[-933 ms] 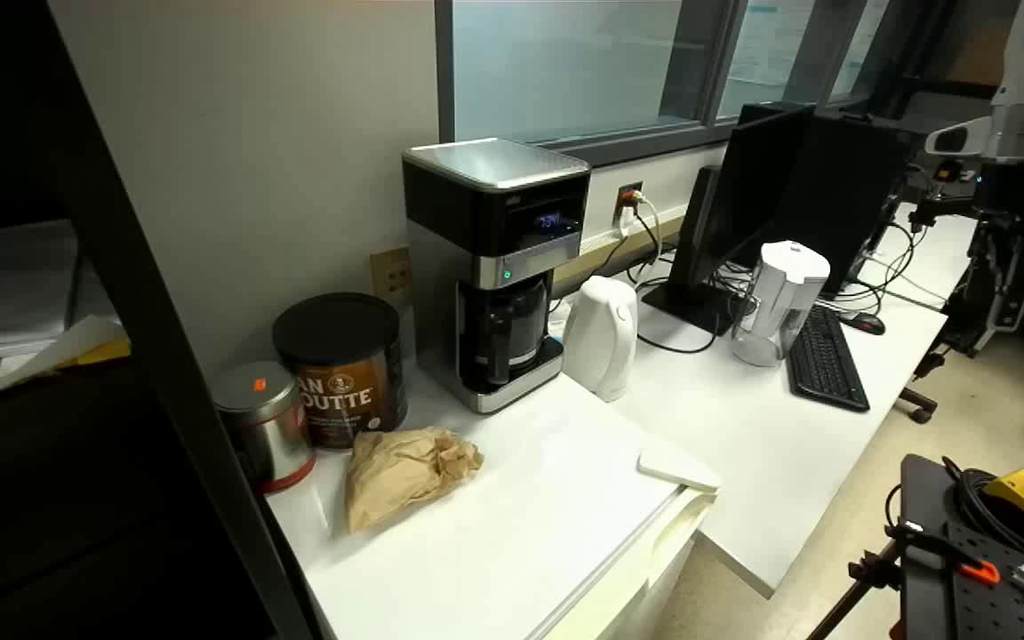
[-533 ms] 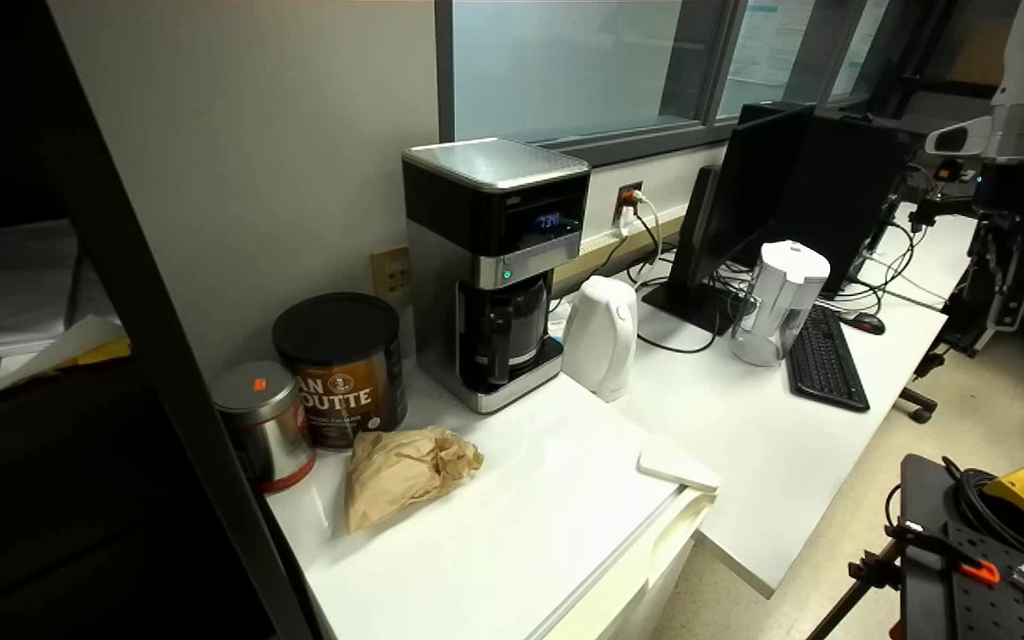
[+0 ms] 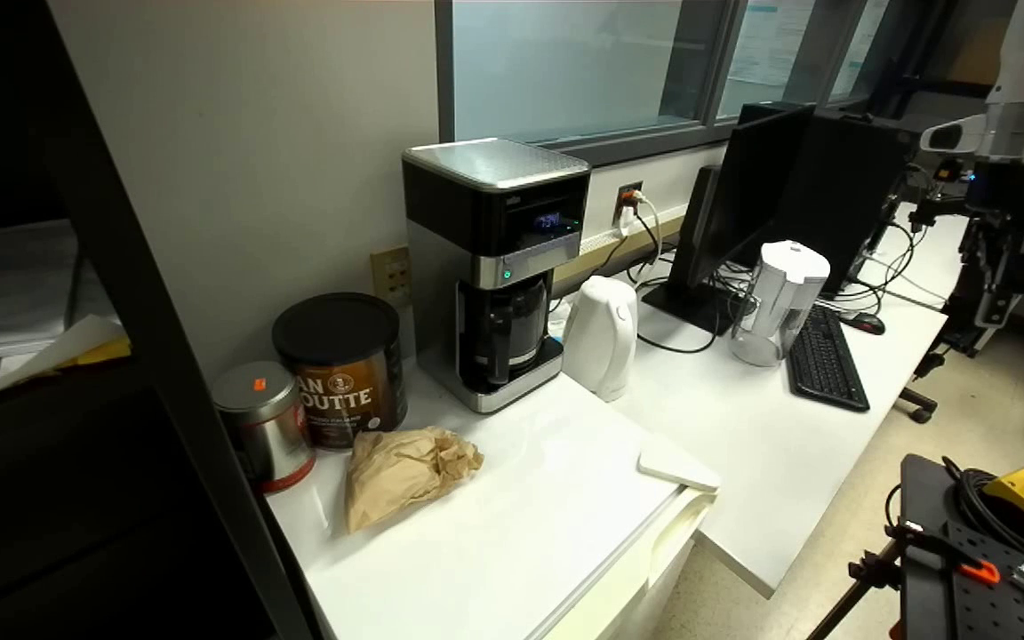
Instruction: Press a button on the coffeemaker
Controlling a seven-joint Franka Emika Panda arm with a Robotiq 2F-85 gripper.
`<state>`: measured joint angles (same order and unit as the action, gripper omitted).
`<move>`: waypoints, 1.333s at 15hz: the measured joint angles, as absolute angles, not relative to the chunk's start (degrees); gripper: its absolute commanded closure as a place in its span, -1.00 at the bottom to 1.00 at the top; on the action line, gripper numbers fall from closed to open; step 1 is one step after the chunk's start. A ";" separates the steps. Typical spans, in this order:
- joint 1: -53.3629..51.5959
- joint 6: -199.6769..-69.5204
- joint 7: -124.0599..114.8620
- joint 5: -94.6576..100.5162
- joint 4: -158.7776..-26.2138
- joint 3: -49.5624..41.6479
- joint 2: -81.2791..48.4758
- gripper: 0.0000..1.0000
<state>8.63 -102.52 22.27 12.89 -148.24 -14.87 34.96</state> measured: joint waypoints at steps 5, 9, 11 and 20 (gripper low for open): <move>7.55 -111.15 22.27 16.28 -148.21 -12.32 31.87 -0.50; 6.36 -118.64 22.03 20.27 -148.19 -9.31 28.96 -0.06; 6.16 -122.57 21.34 23.17 -148.21 -7.58 27.86 0.25; 6.09 -136.26 13.20 36.87 -147.85 -0.88 23.29 0.99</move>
<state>6.09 -136.26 13.20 36.87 -147.85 -0.88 23.29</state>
